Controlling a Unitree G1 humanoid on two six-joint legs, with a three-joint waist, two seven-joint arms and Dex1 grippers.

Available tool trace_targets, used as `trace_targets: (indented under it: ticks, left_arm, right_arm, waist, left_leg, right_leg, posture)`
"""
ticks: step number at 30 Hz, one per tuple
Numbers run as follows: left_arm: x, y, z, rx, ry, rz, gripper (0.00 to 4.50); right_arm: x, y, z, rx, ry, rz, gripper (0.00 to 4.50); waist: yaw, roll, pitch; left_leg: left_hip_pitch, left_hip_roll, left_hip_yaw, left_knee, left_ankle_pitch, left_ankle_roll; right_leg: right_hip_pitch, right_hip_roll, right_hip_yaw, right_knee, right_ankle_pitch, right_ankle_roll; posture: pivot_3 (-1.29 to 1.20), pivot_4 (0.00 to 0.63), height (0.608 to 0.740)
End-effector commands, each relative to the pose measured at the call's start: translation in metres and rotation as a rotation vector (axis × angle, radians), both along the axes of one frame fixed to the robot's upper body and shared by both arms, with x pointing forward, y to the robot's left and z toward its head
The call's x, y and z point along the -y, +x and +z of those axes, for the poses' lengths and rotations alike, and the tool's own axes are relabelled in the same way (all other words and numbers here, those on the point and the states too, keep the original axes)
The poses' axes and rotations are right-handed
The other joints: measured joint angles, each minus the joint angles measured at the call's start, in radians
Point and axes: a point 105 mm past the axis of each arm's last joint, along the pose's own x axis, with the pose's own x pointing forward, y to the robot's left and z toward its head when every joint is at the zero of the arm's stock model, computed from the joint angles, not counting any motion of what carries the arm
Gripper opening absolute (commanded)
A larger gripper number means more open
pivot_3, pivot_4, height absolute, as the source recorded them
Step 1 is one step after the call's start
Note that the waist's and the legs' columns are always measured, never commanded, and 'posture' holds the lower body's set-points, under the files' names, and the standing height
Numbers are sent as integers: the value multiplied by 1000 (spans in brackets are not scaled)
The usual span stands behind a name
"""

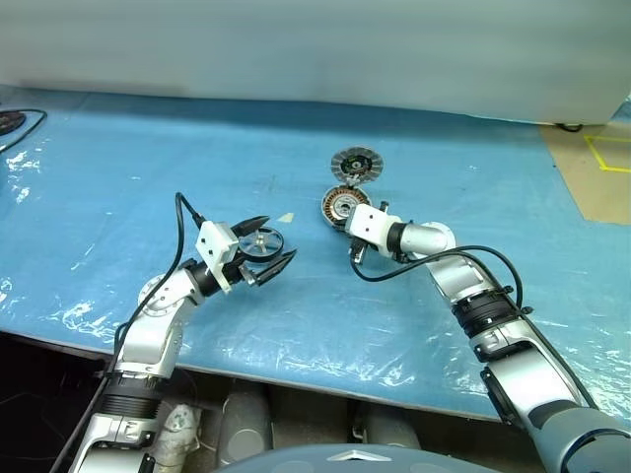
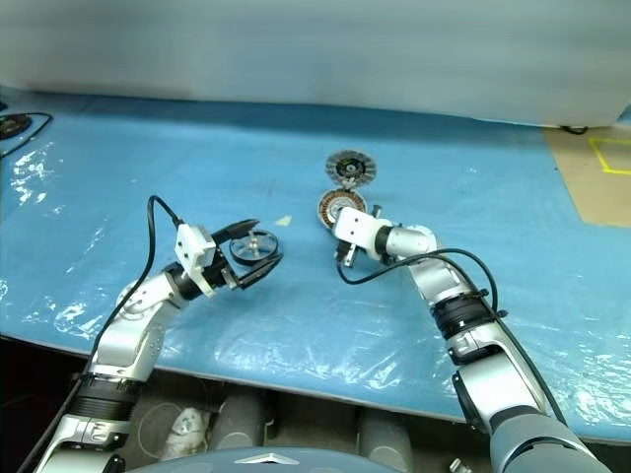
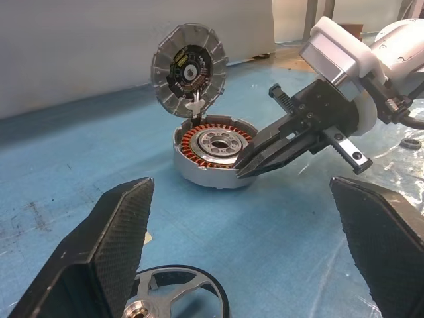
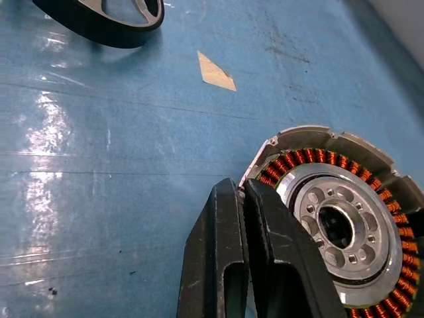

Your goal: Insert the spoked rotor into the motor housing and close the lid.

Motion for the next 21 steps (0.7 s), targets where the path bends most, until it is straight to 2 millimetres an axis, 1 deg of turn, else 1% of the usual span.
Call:
trace_targets:
  ticks: [1,5,7,9,13,17,20,21]
  left_arm:
    - [1,-4,9,38,8,-12,4500]
    - [2,-6,9,34,9,-25,4500]
    - [3,-7,9,33,10,-28,4500]
    - [2,-7,9,32,11,-29,4500]
    - [2,-8,8,29,14,-31,4500]
    - [2,-8,8,26,17,-35,4500]
    - [3,-8,7,23,20,-39,4500]
    - [4,-9,7,21,21,-42,4500]
  right_arm:
    - [-8,-15,6,-59,25,90,19]
    - [-7,-48,-2,-218,-11,219,19]
    - [-9,-68,-2,-316,6,288,19]
    - [-10,-83,1,-379,18,326,19]
    - [-10,-92,2,-437,22,330,19]
    - [-10,-93,1,-434,33,323,19]
    - [-11,-93,-1,-426,58,311,783]
    - [-11,-90,-1,-410,70,295,1101]
  waist:
    - [0,0,0]
    - [2,0,0]
    - [3,0,0]
    - [3,-1,0]
    - [1,-1,0]
    - [2,-1,-1]
    - [2,-1,-1]
    - [2,-1,-1]
  left_leg:
    - [0,0,0,0,0,0]
    - [0,0,0,0,0,0]
    - [0,0,0,-1,0,0]
    - [0,0,0,-1,0,0]
    - [2,1,0,-1,0,0]
    - [2,0,0,0,0,0]
    - [2,0,0,-1,0,0]
    - [2,0,0,-1,0,0]
  right_leg:
    - [0,0,0,0,0,0]
    - [0,0,0,0,0,0]
    - [0,0,0,0,0,0]
    - [0,0,0,0,0,0]
    - [1,0,0,0,0,0]
    - [1,0,1,0,0,0]
    - [0,0,1,0,0,0]
    - [0,0,1,0,0,0]
  posture:
    - [0,150,740]
    - [0,150,740]
    - [0,150,740]
    - [0,150,740]
    - [0,150,740]
    - [0,150,740]
    - [0,150,740]
    - [0,150,740]
